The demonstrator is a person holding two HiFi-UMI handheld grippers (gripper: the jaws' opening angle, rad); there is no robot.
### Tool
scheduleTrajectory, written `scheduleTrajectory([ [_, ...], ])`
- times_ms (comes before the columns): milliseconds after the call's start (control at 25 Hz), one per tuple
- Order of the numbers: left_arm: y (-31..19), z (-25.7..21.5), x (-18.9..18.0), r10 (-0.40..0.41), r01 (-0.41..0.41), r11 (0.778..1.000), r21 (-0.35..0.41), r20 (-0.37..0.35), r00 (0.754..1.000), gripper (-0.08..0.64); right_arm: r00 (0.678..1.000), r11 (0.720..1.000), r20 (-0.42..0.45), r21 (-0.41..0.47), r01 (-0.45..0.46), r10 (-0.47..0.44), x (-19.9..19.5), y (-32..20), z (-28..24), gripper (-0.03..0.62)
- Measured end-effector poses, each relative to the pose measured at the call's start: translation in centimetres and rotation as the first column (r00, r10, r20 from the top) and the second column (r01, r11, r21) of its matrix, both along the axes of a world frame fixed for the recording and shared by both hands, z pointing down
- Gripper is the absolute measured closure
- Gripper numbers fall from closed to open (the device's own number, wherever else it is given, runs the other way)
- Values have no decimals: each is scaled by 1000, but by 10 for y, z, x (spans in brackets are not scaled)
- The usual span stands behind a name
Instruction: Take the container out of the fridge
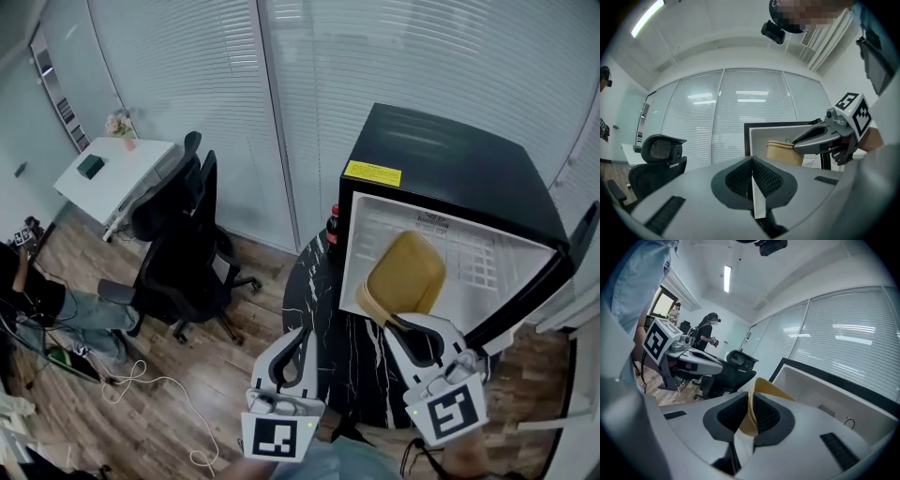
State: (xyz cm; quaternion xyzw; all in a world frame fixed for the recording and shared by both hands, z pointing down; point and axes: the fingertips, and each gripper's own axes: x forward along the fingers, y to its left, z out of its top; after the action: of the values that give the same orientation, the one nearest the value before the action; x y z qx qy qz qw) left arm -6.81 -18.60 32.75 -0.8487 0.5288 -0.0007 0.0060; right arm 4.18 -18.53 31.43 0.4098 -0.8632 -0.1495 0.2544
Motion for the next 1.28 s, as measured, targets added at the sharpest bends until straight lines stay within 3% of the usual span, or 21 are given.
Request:
scheduleTrajectory([
  [360,17,-22,-39,122,-121,991,55,-21,992,546,992,992,41,34,-124,123,-46,46,-9,541],
  [720,50,-50,-49,221,-215,968,130,-29,975,546,975,971,99,118,-208,196,-72,87,-36,541],
  [960,72,-60,-55,255,-246,955,168,-31,966,546,956,955,186,150,-257,228,-83,106,-47,541],
  [1280,88,-61,-60,284,-274,945,178,-32,958,546,942,938,211,178,-298,260,-91,122,-53,543],
])
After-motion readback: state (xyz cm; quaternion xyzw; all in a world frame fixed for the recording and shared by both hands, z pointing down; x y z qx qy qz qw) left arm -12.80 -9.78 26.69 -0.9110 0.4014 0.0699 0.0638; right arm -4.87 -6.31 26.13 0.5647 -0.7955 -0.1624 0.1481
